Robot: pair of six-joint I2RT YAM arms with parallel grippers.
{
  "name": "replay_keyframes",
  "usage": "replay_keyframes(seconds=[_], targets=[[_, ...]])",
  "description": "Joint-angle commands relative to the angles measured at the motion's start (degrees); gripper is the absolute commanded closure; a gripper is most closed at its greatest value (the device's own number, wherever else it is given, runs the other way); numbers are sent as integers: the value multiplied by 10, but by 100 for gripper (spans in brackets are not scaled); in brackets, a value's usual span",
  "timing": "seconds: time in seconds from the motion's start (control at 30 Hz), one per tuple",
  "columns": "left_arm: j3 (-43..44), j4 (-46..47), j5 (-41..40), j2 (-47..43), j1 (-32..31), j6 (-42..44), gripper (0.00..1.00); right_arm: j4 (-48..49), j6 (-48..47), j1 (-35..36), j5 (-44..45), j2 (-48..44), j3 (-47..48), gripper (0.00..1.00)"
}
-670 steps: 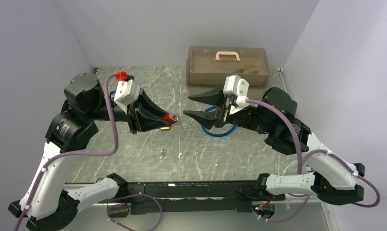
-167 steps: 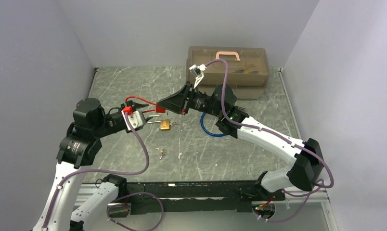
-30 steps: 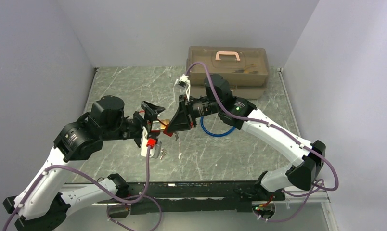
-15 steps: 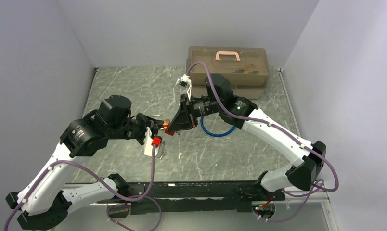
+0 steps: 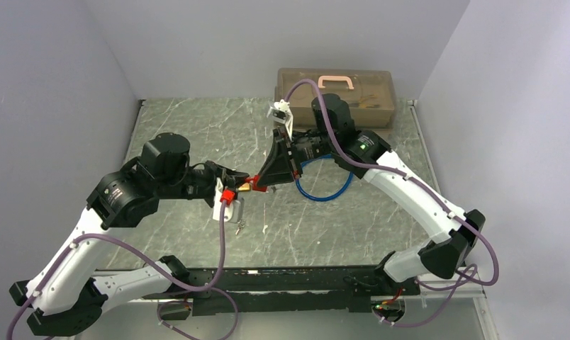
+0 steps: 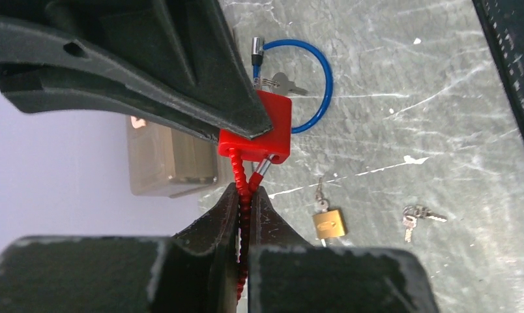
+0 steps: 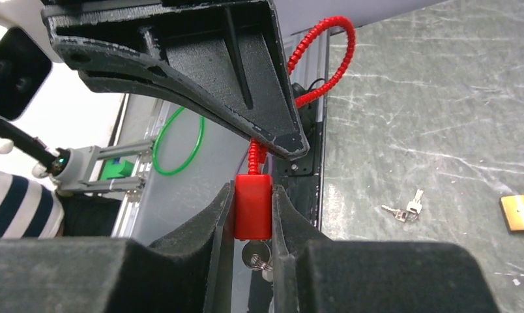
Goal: Unlock with the key
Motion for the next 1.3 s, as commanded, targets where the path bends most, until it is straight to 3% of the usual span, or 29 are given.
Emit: replay_keyframes(seconds=[0.0, 0.17, 0.3, 0.4, 0.47, 0.57, 0.73, 0.9, 1.1, 1.27], targets=[[44, 53, 20, -34, 20, -122, 100, 35, 23, -23, 86, -43, -70, 84], [5, 118, 11, -53, 47, -215, 100, 377, 150, -23, 137, -178, -247, 53], [-1, 142, 12, -63, 68, -255, 100, 438, 177, -22, 180, -211, -286, 45], [1, 143, 27, -64, 77, -268, 100, 488, 200, -22, 176, -209, -303, 34], [-2, 144, 32, -66, 82, -272, 100, 522, 210, -21, 167, -209, -306, 33], [-2, 147, 39, -68, 91, -290, 100, 492, 166, -11, 175, -206, -280, 31], [-8, 149, 64, -67, 101, -321, 100, 423, 74, 18, 179, -193, -205, 15], [-12, 147, 77, -67, 103, -327, 100, 335, -5, 61, 171, -143, -123, 7], [-12, 146, 84, -71, 107, -332, 100, 298, -86, 112, 232, -120, -94, 8], [-11, 146, 97, -74, 110, -339, 100, 294, -97, 118, 232, -106, -75, 22]])
